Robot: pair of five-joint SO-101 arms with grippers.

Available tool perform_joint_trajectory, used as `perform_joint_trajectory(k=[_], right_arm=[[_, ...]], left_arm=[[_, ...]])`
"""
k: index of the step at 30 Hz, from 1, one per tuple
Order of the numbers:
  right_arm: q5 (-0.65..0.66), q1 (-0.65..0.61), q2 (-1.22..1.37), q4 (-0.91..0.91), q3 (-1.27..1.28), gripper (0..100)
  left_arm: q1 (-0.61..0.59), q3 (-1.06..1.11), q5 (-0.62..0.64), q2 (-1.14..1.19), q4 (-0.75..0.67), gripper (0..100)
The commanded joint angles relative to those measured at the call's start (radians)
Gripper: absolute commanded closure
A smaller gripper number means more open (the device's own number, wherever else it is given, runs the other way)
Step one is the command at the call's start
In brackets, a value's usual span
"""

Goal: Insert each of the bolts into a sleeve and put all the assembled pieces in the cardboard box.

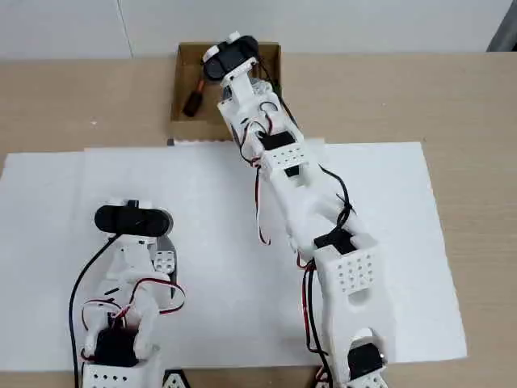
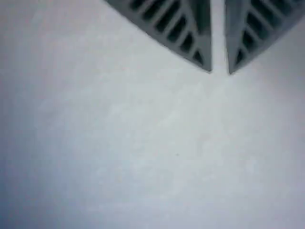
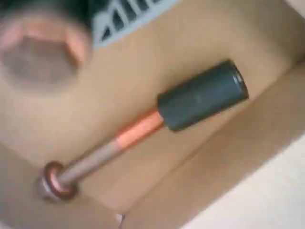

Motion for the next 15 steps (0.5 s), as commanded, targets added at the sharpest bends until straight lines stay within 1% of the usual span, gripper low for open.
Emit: perform_joint_trajectory(k=[1, 9, 12, 15], right_arm=[[0.008, -0.004, -0.016, -0.028, -0.075, 84.0], [0.005, -0.002, -0.021, -0.025, -0.075, 87.0], [0.008, 0.002, -0.047, -0.019, -0.075, 90.4], [0.005, 0.008, -0.117, 0.047, -0.075, 95.7]], left_arm=[[-0.005, -0.002, 0.0, -0.008, -0.023, 99], [-0.005, -0.002, 0.0, -0.008, -0.023, 99], [-0.005, -0.002, 0.0, -0.008, -0.023, 99], [-0.005, -0.002, 0.0, -0.008, -0.023, 99]])
